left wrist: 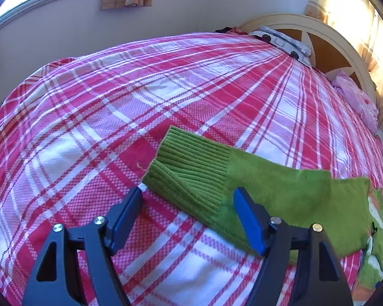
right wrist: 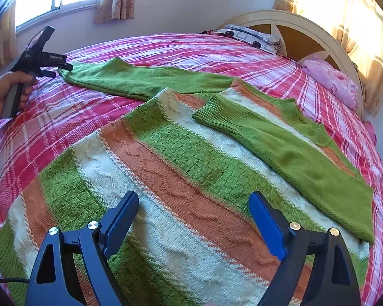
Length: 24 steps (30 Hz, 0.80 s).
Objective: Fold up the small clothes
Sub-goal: 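Move the left tool to the other sleeve cuff and grasp it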
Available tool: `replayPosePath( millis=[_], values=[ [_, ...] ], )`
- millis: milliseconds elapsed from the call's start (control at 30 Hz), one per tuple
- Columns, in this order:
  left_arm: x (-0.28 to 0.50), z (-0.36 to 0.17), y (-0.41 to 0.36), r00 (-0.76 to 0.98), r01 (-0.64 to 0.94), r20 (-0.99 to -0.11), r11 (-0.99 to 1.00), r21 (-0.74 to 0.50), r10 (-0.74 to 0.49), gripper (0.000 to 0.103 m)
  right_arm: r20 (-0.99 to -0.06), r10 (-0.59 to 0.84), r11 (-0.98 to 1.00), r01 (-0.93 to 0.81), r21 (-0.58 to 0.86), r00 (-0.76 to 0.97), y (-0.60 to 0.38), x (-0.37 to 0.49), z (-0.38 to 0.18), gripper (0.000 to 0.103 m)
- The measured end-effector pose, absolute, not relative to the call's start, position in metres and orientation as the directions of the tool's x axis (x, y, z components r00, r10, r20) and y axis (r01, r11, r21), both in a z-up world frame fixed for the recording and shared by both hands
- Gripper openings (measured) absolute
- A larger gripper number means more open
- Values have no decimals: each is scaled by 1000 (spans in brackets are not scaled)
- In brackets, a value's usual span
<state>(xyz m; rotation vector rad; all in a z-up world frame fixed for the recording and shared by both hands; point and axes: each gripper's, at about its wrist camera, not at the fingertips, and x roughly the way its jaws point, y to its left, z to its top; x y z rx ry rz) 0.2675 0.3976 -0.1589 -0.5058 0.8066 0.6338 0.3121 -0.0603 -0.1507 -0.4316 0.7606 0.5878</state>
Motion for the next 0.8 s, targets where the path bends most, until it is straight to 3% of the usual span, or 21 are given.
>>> replayPosePath(
  millis=[600, 800],
  values=[
    [286, -163, 387, 489, -662, -787, 747, -53, 378, 75, -753, 348, 783, -615, -95, 559, -66, 317, -155, 90],
    [287, -161, 385, 508, -646, -778, 761, -61, 369, 59, -757, 348, 789, -609, -84, 554, -69, 317, -156, 92]
  ],
)
